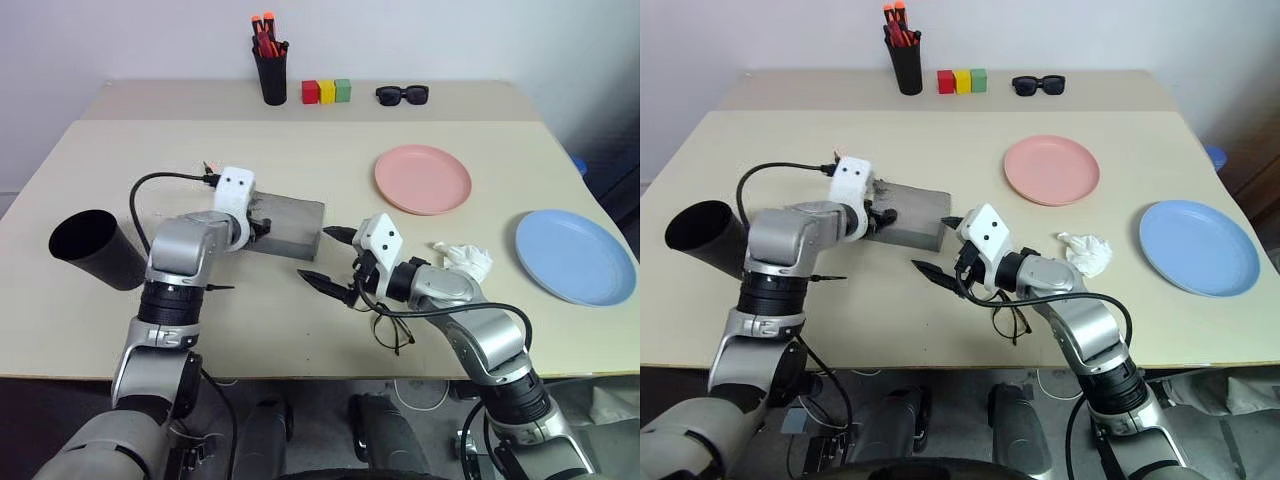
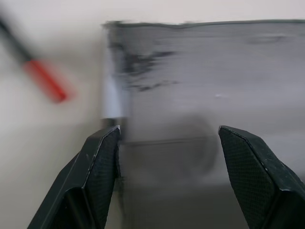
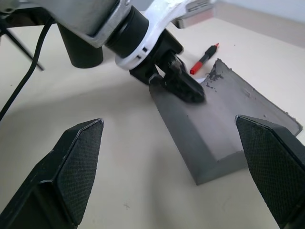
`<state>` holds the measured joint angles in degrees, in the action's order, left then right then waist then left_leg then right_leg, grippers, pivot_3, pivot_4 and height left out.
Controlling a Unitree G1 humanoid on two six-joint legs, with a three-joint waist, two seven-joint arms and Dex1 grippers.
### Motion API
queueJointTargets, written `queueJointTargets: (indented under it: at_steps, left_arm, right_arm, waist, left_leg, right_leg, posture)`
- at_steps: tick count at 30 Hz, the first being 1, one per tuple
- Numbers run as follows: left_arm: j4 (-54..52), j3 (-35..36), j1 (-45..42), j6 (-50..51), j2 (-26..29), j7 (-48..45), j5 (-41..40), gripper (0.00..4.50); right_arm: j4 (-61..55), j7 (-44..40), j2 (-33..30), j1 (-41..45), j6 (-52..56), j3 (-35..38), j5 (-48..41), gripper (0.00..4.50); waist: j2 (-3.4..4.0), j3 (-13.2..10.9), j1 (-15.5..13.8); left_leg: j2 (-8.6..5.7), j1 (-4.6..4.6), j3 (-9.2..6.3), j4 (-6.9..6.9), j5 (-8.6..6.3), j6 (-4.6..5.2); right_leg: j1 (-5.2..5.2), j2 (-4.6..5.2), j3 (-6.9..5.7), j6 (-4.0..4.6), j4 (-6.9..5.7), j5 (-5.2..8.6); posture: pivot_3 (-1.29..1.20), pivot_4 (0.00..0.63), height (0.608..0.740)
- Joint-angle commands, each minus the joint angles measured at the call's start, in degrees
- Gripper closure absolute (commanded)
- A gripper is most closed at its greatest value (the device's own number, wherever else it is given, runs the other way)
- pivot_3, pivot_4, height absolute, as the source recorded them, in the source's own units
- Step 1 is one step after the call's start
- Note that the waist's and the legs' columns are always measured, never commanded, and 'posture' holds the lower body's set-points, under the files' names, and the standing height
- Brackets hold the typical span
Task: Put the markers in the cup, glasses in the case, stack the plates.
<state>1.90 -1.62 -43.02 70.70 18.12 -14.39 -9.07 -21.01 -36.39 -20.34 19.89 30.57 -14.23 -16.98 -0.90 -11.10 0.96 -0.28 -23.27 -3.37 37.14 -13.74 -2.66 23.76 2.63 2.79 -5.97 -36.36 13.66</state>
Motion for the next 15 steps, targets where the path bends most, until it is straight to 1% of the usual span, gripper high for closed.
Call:
queueJointTargets:
  at_steps: [1, 7, 10, 15]
  left_arm:
    - [-3.52, -1.36, 0.07, -0.19, 0.85, -1.74, -0.86, 1.15]
    - [-4.58, -2.09, 0.07, -1.22, 2.40, -2.28, -0.49, 1.15]
    - [-5.18, -1.89, 0.22, -1.60, 2.29, -1.85, -0.41, 1.15]
    - [-0.64, 3.48, -1.48, -2.86, 0.78, 5.06, 2.26, 1.15]
  right_arm:
    - [-0.92, -0.05, 0.50, 0.36, -1.15, 0.25, -0.09, 0.00]
    - [-1.10, 0.00, 0.50, 0.24, -0.96, 0.25, -0.19, 0.00]
    - [-1.04, -0.09, 0.51, 0.33, -1.00, 0.17, -0.18, 0.00]
    - [-0.87, -0.26, 0.58, 0.50, -1.08, 0.03, -0.17, 0.00]
  waist:
    - [0.00, 0.00, 0.06]
    - [0.00, 0.00, 0.10]
    - [0.00, 0.00, -0.03]
    - [0.00, 0.00, -0.04]
  left_leg:
    - [0.01, 0.00, -0.01, 0.00, 0.00, 0.00]
    - [0.01, 0.01, -0.01, -0.01, 0.00, 0.00]
    - [0.01, 0.00, 0.00, 0.00, 0.00, 0.00]
    - [0.00, 0.00, -0.01, 0.00, 0.00, 0.00]
  right_leg:
    - [0.00, -0.01, 0.00, 0.00, 0.00, 0.00]
    - [0.01, -0.02, 0.00, 0.00, 0.00, 0.00]
    - [0.01, -0.01, 0.00, 0.00, 0.00, 0.00]
    - [0.00, 0.00, 0.00, 0.00, 0.01, 0.00]
  posture:
    - [0.00, 0.150, 0.740]
    - [0.00, 0.150, 0.740]
    - [0.00, 0.150, 0.740]
    - [0.00, 0.150, 0.740]
